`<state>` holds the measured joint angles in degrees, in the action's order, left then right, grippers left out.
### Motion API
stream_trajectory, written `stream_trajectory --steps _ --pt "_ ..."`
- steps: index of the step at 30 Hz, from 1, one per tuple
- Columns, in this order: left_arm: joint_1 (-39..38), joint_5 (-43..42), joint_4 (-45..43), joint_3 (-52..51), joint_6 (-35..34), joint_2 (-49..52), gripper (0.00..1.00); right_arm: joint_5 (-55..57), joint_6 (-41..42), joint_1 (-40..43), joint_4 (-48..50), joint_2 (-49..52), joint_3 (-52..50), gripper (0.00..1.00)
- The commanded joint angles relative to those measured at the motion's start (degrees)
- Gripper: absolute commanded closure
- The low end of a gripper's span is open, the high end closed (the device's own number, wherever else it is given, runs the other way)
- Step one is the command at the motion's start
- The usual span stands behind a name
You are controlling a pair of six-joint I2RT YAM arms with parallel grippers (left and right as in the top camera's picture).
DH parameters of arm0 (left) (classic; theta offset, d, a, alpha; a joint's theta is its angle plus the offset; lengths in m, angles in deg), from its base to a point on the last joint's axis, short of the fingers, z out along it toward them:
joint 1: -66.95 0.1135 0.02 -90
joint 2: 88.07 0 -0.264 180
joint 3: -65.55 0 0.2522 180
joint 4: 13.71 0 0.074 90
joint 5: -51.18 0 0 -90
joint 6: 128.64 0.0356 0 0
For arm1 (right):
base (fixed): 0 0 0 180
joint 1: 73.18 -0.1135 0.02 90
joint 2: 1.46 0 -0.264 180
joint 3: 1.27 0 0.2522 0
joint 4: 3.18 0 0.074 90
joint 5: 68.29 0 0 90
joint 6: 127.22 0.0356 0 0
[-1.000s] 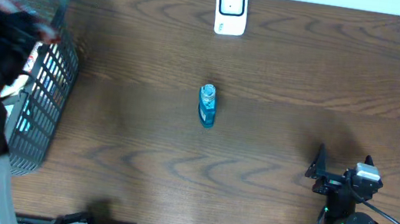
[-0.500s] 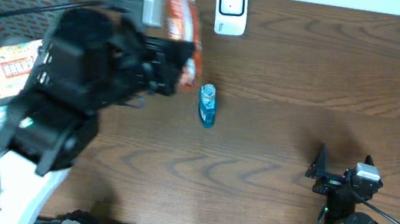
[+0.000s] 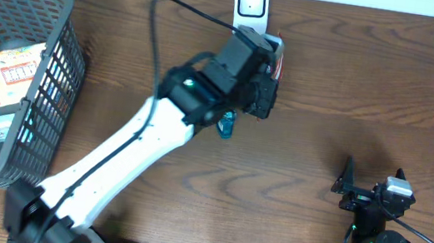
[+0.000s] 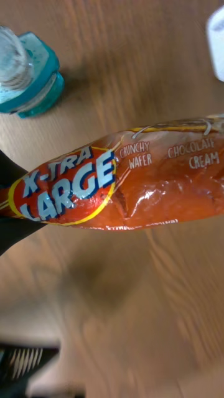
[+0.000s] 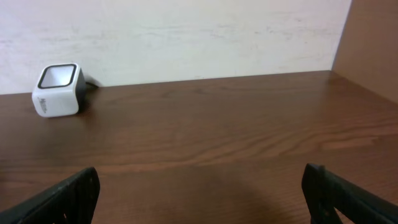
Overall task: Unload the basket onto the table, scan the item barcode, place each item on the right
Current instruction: 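Carry the orange snack bar past the white scanner with the left gripper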
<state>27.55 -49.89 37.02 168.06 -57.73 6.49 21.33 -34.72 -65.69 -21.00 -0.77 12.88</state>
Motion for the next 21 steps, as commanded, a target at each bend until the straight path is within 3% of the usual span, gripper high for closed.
stream_trajectory --steps 1,16,21 --pt "-0.8 7.6 -0.4 0.5 1.5 4.3 0.93 0.3 0.0 0.2 -0.3 -0.4 -0.1 0.01" --pt "-2.2 8.9 -0.4 0.5 1.6 17.6 0.93 0.3 0.0 0.2 -0.3 -0.4 -0.1 0.01" --pt "-4.8 13.7 -0.4 0.5 1.7 18.1 0.93 0.3 0.0 0.2 -0.3 -0.4 -0.1 0.01"
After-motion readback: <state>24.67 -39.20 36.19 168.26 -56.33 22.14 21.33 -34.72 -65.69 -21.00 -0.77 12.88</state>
